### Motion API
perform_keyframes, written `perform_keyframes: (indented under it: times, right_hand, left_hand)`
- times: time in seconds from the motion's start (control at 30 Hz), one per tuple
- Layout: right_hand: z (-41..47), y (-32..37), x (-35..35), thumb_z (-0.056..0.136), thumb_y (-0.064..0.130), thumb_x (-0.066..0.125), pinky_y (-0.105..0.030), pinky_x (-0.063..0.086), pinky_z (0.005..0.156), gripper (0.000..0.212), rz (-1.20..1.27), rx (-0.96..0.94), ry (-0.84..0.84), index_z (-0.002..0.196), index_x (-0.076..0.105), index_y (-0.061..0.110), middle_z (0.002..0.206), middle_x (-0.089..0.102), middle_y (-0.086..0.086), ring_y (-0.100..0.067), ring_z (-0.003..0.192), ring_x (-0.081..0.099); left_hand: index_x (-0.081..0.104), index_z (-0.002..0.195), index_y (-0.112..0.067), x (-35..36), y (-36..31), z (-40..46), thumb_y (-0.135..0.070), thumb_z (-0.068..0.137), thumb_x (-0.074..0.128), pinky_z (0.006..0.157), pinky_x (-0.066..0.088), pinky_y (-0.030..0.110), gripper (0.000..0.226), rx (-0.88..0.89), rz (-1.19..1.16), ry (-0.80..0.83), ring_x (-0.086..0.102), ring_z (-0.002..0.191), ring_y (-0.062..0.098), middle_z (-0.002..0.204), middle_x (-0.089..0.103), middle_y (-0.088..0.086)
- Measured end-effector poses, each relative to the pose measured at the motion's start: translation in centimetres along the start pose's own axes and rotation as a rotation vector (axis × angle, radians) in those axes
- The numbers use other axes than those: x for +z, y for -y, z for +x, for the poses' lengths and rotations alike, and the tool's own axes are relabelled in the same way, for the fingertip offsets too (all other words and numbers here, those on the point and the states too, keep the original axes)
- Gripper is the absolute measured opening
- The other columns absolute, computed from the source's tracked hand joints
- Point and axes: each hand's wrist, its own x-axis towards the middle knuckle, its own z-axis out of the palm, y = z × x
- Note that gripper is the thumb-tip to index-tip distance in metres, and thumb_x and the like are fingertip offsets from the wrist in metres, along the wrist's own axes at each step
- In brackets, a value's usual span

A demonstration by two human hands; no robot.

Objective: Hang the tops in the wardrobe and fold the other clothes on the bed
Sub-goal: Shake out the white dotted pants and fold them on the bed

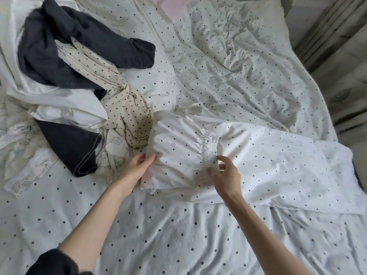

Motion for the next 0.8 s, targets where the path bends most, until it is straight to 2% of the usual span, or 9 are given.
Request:
perform_keyframes:
  times: [0.1, 0.17, 0.2, 0.33, 0.43, 0.5, 0.57, 0.7, 0.8]
  right_hand:
    - [-0.7, -0.6, 0.4, 0.085, 0.004, 0.058, -0.029, 0.037, 0.091, 0.047, -0.271, -0.251, -0.142, 0.131, 0.049, 0.008, 0.123, 0.050, -0.016, -0.030, 0.107, 0.049]
    - [-0.8, -0.6, 1.0, 0.084, 0.006, 0.061, -0.041, 0.040, 0.097, 0.047, -0.472, -0.522, -0.186, 0.130, 0.052, 0.007, 0.130, 0.049, -0.020, -0.035, 0.117, 0.047]
    - [-0.6, -0.7, 1.3, 0.086, 0.010, 0.061, -0.044, 0.041, 0.099, 0.046, -0.550, -0.607, -0.138, 0.131, 0.052, 0.008, 0.135, 0.047, -0.018, -0.035, 0.124, 0.045]
    - [0.2, -1.6, 2.4, 0.095, 0.024, 0.046, -0.041, 0.035, 0.106, 0.045, -0.707, -0.572, 0.093, 0.139, 0.039, 0.016, 0.153, 0.022, -0.008, -0.023, 0.142, 0.020]
    - [0.5, -2.1, 2.4, 0.099, 0.027, 0.039, -0.039, 0.018, 0.115, 0.048, -0.737, -0.580, 0.151, 0.145, 0.030, 0.016, 0.156, 0.012, -0.008, -0.022, 0.145, 0.010]
    - [0.8, -2.2, 1.5, 0.099, 0.024, 0.041, -0.037, 0.014, 0.116, 0.049, -0.636, -0.561, 0.210, 0.146, 0.029, 0.017, 0.157, 0.011, -0.006, -0.020, 0.145, 0.010]
    - [0.8, -1.8, 0.2, 0.098, 0.019, 0.044, -0.034, 0.019, 0.115, 0.047, -0.387, -0.443, 0.276, 0.144, 0.036, 0.020, 0.157, 0.016, -0.001, -0.015, 0.143, 0.020]
    - [0.8, -1.2, -3.9, 0.097, 0.021, 0.049, -0.015, 0.041, 0.096, 0.026, 0.254, -0.086, 0.392, 0.119, 0.060, 0.029, 0.133, 0.055, 0.007, -0.003, 0.117, 0.052]
    - [1.1, -2.5, -7.1, 0.099, 0.034, 0.044, -0.030, 0.042, 0.104, 0.034, 0.586, 0.104, 0.471, 0.122, 0.061, 0.018, 0.123, 0.063, 0.004, -0.012, 0.119, 0.055]
  left_hand:
    - [0.066, 0.098, -0.019, -0.1, -0.8, 0.3, -0.027, 0.079, 0.072, 0.084, 0.052, 0.037, 0.021, -0.011, 0.022, 0.026, 0.066, 0.097, 0.022, 0.101, 0.071, 0.003]
    - [0.067, 0.098, -0.014, -0.4, -1.4, 0.3, -0.016, 0.082, 0.070, 0.088, 0.051, 0.042, 0.017, -0.018, 0.042, 0.032, 0.066, 0.096, 0.025, 0.101, 0.071, 0.007]
    - [0.067, 0.095, -0.014, -0.5, -1.7, 0.1, -0.013, 0.082, 0.070, 0.084, 0.053, 0.039, 0.014, -0.012, 0.061, 0.026, 0.066, 0.093, 0.024, 0.099, 0.071, 0.008]
    - [0.065, 0.097, -0.014, -0.4, -3.1, -0.9, -0.006, 0.081, 0.070, 0.060, 0.052, 0.021, 0.019, 0.071, 0.126, 0.038, 0.067, 0.080, 0.013, 0.092, 0.071, 0.003]
    - [0.065, 0.099, -0.016, 0.1, -4.6, -2.4, -0.001, 0.081, 0.067, 0.051, 0.048, 0.015, 0.024, 0.135, 0.151, 0.060, 0.066, 0.070, 0.007, 0.088, 0.071, 0.000]
    - [0.066, 0.098, -0.020, 0.8, -6.0, -3.6, 0.000, 0.081, 0.066, 0.053, 0.046, 0.015, 0.026, 0.185, 0.167, 0.073, 0.065, 0.069, 0.006, 0.088, 0.072, -0.001]
    - [0.065, 0.098, -0.024, 1.9, -7.6, -5.0, 0.001, 0.081, 0.066, 0.061, 0.047, 0.020, 0.030, 0.231, 0.173, 0.096, 0.065, 0.075, 0.010, 0.090, 0.072, 0.000]
    - [0.059, 0.092, -0.036, 6.6, -10.9, -7.5, 0.001, 0.082, 0.065, 0.065, 0.050, 0.021, 0.039, 0.318, 0.212, 0.178, 0.067, 0.078, 0.008, 0.090, 0.071, -0.005]
    - [0.055, 0.097, -0.037, 12.2, -12.4, -8.5, 0.000, 0.080, 0.067, 0.076, 0.051, 0.023, 0.043, 0.392, 0.272, 0.206, 0.065, 0.080, 0.009, 0.088, 0.068, -0.006]
